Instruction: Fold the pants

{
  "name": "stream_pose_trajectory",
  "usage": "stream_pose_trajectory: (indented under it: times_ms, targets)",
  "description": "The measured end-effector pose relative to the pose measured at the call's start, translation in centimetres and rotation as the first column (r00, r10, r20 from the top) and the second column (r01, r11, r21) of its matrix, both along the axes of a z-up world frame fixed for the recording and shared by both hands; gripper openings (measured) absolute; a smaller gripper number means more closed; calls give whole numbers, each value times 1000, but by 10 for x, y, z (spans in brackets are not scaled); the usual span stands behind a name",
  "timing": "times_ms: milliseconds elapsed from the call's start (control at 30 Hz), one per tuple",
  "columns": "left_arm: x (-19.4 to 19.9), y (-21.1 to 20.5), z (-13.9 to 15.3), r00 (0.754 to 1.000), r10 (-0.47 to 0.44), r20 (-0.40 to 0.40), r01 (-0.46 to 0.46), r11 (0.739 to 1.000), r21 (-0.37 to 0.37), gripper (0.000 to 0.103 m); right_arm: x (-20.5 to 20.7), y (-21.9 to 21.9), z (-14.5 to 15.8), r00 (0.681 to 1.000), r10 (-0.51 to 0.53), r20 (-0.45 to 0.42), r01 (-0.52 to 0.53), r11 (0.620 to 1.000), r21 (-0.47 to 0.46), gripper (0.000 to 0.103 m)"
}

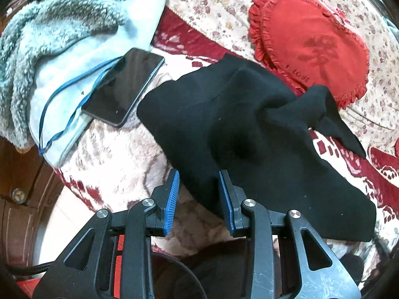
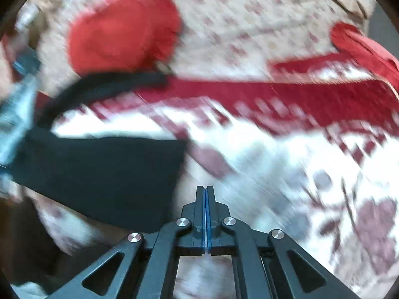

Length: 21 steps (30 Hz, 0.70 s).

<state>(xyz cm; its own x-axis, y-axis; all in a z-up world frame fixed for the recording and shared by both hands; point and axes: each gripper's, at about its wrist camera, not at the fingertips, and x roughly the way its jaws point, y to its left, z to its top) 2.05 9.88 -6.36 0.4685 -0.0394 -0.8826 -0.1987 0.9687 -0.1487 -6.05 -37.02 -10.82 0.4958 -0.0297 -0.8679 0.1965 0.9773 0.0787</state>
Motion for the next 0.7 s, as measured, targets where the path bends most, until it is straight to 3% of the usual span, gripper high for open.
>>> stream_pose_trajectory:
  times_ms: [100,233,267,333,533,700]
  targets:
    - [-2,3,1,1000,8,6,-8,1000,4,31,-8,-15,-3,998,-53,33,48,991,128,0]
    - [0,9,3,999,30,25,-30,1000,5,31,5,8,31,991,45,129,-55,995,79,8]
    - [1,10,2,999,32,24,-33,999,7,31,13,18,38,987,85,140,-97,992,80,12]
    - [3,12,-4,999,38,11,-38,999,10,35,26,39,44,977,150,151,-165,982,96,40]
    - [11,16,-24,998,48,-40,-47,999,27,35,66,121,41,925,348,153,-369,919,138,40]
    - [17,19,-36,997,56,-61,-54,998,25,40,101,187,40,857,489,164,-511,849,136,40]
